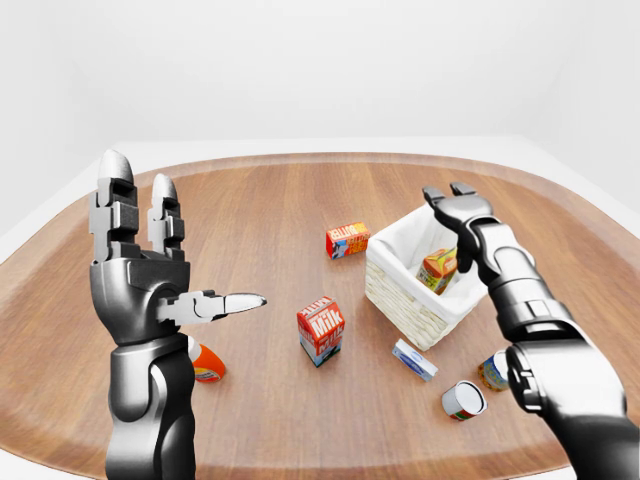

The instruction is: Pick up the orange juice, and put it in the basket.

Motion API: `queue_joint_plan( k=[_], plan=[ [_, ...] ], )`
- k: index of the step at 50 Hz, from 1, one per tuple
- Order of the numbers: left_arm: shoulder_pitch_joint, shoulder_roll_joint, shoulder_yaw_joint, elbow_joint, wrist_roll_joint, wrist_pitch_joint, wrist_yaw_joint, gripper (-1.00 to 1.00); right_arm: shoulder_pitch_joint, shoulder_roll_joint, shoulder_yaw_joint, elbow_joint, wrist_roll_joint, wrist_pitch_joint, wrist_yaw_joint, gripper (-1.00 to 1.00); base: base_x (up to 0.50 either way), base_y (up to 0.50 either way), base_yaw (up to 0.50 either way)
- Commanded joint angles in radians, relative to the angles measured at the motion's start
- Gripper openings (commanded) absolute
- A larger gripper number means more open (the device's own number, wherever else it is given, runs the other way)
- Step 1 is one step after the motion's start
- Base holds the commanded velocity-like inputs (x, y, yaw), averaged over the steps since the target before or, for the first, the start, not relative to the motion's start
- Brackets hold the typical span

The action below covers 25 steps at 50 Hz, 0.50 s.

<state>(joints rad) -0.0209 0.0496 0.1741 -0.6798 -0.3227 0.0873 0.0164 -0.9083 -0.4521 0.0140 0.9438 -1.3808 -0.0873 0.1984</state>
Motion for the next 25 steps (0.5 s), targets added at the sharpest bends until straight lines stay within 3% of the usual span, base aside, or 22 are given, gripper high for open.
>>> queue_joint_plan(
  k=[1, 25],
  plan=[
    [0.004, -0.005, 0.001, -0.014, -0.008, 0.000, 0.003, 1.00, -0.013, -0.014, -0.012, -0.022, 0.008, 0.000, 0.028, 1.00, 0.00, 0.00, 0.00],
    [0.001, 0.000, 0.002, -0.011, -0.013, 0.000, 0.004, 1.00, -0.033, -0.034, -0.042, -0.136, 0.045, 0.000, 0.137, 1.00, 0.00, 0.00, 0.00]
  ],
)
